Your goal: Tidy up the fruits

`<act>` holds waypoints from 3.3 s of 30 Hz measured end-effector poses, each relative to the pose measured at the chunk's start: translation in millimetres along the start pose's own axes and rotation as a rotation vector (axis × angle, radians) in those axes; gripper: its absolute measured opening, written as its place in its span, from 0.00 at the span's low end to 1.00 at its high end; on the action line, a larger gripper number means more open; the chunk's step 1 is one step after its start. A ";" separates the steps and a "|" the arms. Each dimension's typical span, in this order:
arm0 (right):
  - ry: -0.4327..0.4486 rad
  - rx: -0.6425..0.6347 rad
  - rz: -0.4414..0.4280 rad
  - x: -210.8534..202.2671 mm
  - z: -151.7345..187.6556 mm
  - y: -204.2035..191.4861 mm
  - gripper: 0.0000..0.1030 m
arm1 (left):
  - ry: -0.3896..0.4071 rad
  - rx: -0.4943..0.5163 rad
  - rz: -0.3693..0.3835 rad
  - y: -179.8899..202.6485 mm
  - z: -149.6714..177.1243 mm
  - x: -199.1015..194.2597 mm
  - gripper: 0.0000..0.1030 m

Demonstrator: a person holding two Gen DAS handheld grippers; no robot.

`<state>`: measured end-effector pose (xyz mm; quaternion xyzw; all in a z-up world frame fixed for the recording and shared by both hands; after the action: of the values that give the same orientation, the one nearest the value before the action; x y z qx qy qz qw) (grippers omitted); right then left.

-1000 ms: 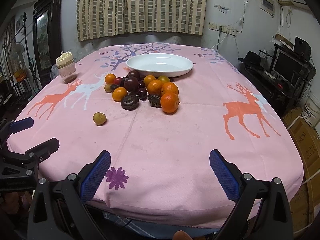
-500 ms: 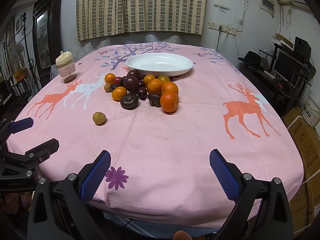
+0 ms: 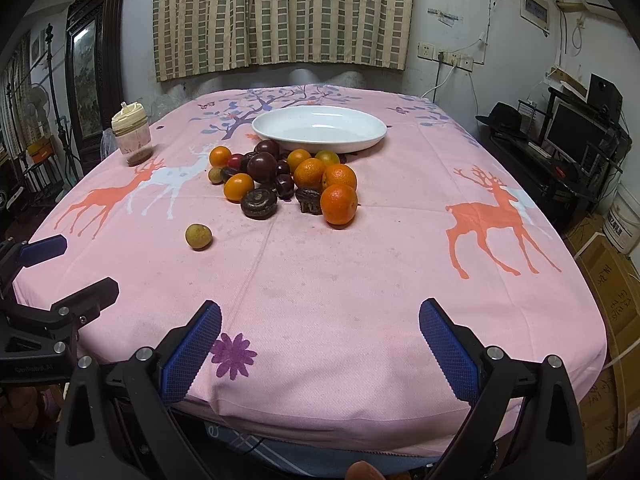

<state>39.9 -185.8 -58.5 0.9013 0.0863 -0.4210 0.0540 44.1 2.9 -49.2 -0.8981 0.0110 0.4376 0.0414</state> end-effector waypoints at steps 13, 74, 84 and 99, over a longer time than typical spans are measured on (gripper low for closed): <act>-0.003 0.000 0.000 0.5 0.5 -0.3 0.96 | -0.002 0.000 -0.001 -0.3 1.2 0.2 0.95; -0.144 0.039 -0.387 125.0 -84.5 48.8 0.40 | -0.098 0.115 0.359 8.2 -52.3 100.8 0.62; -0.113 0.089 -0.392 108.7 -75.0 62.7 0.40 | -0.163 0.164 0.285 19.7 -51.8 117.9 0.31; 0.035 0.119 -0.357 132.6 -205.0 60.2 0.40 | -0.049 0.100 0.360 -8.0 -202.3 141.8 0.25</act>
<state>289.3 -195.3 -27.7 0.8804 0.2209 -0.4126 -0.0763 290.8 -3.9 -36.2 -0.8675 0.1924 0.4588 0.0073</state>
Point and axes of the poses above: each gripper's, at about its wrist camera, not at the fingertips, and x roughly the way its jaws point, y to its right, z to its underside, the point moved 6 cm from there along x, roughly the way its jaws point, and after that the axes turned 7 degrees about -y, right-handed, at the moved point
